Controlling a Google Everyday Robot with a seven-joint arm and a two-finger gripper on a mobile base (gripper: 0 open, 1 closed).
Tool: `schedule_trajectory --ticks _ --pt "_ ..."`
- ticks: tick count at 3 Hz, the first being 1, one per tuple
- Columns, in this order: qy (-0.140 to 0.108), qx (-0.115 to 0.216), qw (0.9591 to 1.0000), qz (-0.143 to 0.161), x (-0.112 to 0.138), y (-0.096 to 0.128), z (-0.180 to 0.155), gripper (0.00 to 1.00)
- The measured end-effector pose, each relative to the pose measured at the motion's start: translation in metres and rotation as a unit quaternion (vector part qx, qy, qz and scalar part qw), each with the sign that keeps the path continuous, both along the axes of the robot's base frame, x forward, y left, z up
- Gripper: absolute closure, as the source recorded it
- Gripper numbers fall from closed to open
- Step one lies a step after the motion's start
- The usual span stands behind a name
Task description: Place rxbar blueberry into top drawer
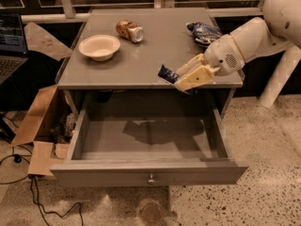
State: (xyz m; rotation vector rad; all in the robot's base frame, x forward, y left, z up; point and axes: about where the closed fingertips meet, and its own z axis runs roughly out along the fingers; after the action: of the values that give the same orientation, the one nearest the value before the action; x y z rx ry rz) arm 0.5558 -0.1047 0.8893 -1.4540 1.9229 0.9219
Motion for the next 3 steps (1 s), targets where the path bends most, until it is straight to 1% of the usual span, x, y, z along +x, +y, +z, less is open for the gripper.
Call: schedule_trajectory --ticks 1,2,3 --pt "0.0 0.0 1.0 0.0 0.0 0.0 0.0 1.0" --pt "0.007 0.013 0.9999 0.002 -0.005 0.008 -0.013 1.0" --pt "0.028 0.037 0.9987 -0.021 -0.021 0.016 -0.04 1.0"
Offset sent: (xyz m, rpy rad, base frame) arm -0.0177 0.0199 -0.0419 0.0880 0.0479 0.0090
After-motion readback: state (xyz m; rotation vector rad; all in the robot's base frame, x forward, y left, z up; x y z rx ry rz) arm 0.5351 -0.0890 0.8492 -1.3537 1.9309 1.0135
